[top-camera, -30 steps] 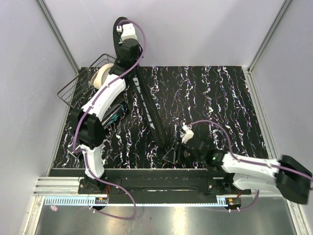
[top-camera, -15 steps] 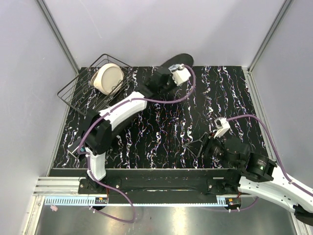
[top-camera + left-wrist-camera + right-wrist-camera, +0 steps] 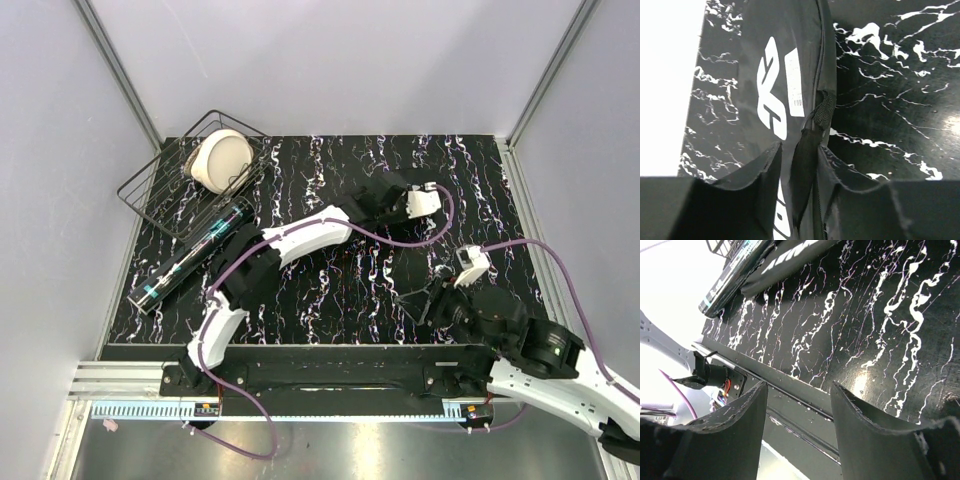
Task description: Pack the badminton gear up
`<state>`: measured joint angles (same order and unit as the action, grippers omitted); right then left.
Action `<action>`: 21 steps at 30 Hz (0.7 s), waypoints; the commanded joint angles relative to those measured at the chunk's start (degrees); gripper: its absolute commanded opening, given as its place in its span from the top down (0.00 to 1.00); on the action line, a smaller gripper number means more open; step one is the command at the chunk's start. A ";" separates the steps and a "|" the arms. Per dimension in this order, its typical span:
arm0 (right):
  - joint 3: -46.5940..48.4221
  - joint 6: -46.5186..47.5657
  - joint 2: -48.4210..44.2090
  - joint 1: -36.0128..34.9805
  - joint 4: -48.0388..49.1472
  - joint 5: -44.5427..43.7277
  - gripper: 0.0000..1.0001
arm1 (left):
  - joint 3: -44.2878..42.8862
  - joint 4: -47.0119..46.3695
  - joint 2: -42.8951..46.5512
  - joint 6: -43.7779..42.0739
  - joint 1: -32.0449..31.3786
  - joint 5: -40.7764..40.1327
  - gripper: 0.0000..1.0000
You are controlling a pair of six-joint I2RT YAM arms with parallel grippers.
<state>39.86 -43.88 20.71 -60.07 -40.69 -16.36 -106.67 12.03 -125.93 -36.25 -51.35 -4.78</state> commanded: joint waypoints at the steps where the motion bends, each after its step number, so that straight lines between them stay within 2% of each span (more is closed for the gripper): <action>1: 3.82 -0.59 -1.81 -0.39 -3.25 -3.94 0.41 | -5.56 0.79 0.16 3.37 0.38 -0.06 0.54; 3: 4.26 -0.68 -2.25 -0.39 -4.48 -4.64 0.41 | -5.91 2.46 1.12 6.00 0.38 0.38 0.42; 6: 4.88 -1.38 -2.34 -0.31 -5.98 -6.14 0.41 | -5.04 4.66 5.24 11.71 0.55 -0.06 0.35; 10: 7.07 -3.40 -1.64 -0.31 -10.71 -11.21 0.37 | 0.40 5.28 18.04 22.16 1.95 3.10 0.33; 11: 8.12 -3.76 -1.46 -0.31 -11.34 -12.19 0.36 | 3.72 5.20 20.70 27.76 2.57 4.06 0.33; 12: 8.65 -4.11 -1.37 -0.39 -11.78 -13.07 0.28 | 5.93 3.80 23.59 30.68 4.05 4.42 0.33; 13: 9.27 -3.85 -1.20 -0.39 -12.57 -14.91 0.26 | 8.47 2.48 29.98 33.41 5.02 6.69 0.32; 15: 12.16 -3.24 -0.06 -0.31 -13.80 -17.20 0.22 | 16.99 -3.20 36.95 41.06 8.09 11.53 0.32; 16: 13.05 -2.27 0.21 -0.31 -14.07 -18.61 0.17 | 20.16 -5.59 44.21 42.65 8.98 12.94 0.32; 17: 15.23 -1.48 0.64 -0.39 -13.98 -19.66 0.15 | 25.58 -7.88 47.76 44.49 9.77 14.95 0.30; 19: 17.44 3.16 0.04 -0.39 -13.02 -19.68 0.07 | 29.75 -11.94 58.01 45.47 11.80 15.76 0.28; 21: 19.20 9.47 -2.94 -0.31 -10.39 -19.33 0.00 | 33.28 -14.05 64.29 45.48 13.03 15.85 0.25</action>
<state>54.04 -44.05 20.51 -60.07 -53.98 -31.14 -79.35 8.05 -74.06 2.22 -39.42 5.41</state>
